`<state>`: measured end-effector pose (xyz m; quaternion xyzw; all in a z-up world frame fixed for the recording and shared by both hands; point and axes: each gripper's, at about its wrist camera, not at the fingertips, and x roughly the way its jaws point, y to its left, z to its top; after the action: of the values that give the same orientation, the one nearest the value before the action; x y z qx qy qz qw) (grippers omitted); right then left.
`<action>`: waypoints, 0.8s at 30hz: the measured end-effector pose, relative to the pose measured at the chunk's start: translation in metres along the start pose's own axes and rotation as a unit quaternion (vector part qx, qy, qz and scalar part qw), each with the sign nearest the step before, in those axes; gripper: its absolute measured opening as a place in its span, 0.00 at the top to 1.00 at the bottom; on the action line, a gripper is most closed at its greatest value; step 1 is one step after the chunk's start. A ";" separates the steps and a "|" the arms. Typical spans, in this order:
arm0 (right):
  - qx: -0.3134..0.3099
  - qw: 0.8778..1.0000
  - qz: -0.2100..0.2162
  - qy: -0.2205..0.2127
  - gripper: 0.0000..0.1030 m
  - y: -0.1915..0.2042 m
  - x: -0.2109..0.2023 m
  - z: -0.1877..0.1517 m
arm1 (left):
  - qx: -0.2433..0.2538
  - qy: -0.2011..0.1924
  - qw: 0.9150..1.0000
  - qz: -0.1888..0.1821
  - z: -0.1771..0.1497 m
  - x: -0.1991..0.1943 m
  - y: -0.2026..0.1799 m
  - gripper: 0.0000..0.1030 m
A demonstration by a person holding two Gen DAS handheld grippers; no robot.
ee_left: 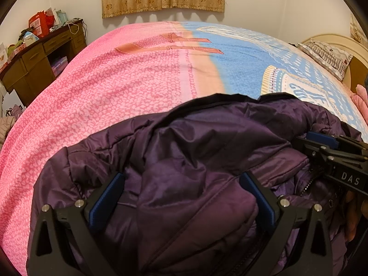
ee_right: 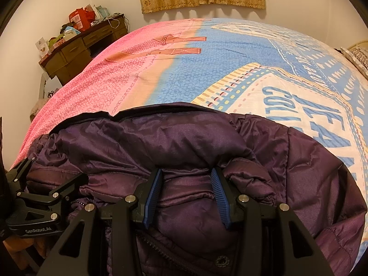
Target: Fold large clothes
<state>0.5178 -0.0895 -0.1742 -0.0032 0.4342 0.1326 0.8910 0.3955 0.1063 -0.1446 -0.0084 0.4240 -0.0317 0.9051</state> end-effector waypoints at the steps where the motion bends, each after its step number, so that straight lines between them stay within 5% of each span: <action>1: -0.002 1.000 -0.003 0.000 0.55 0.001 0.000 0.000 | 0.001 0.000 1.000 0.001 0.000 0.000 0.000 0.00; 7: -0.012 1.000 -0.016 0.003 0.55 0.005 0.002 0.002 | 0.007 0.002 1.000 0.012 0.000 0.002 -0.002 0.00; 11: -0.019 0.999 0.011 0.037 0.52 0.001 -0.010 0.014 | 0.007 0.015 1.000 0.016 0.009 -0.012 -0.003 0.01; 15: -0.001 0.998 0.066 -0.009 0.37 -0.011 -0.061 0.014 | -0.038 -0.051 0.996 -0.061 0.013 -0.076 0.005 0.01; 18: -0.004 0.997 0.077 -0.030 0.32 -0.025 -0.092 0.004 | -0.037 -0.069 0.994 -0.077 0.003 -0.106 0.012 0.00; 24: -0.023 0.998 0.043 -0.027 0.31 -0.068 -0.107 0.004 | 0.017 -0.052 0.998 0.012 -0.009 -0.105 0.045 0.00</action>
<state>0.4741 -0.1794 -0.0958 -0.0014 0.4062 0.1811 0.8956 0.3243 0.1585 -0.0716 0.0105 0.3758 -0.0275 0.9262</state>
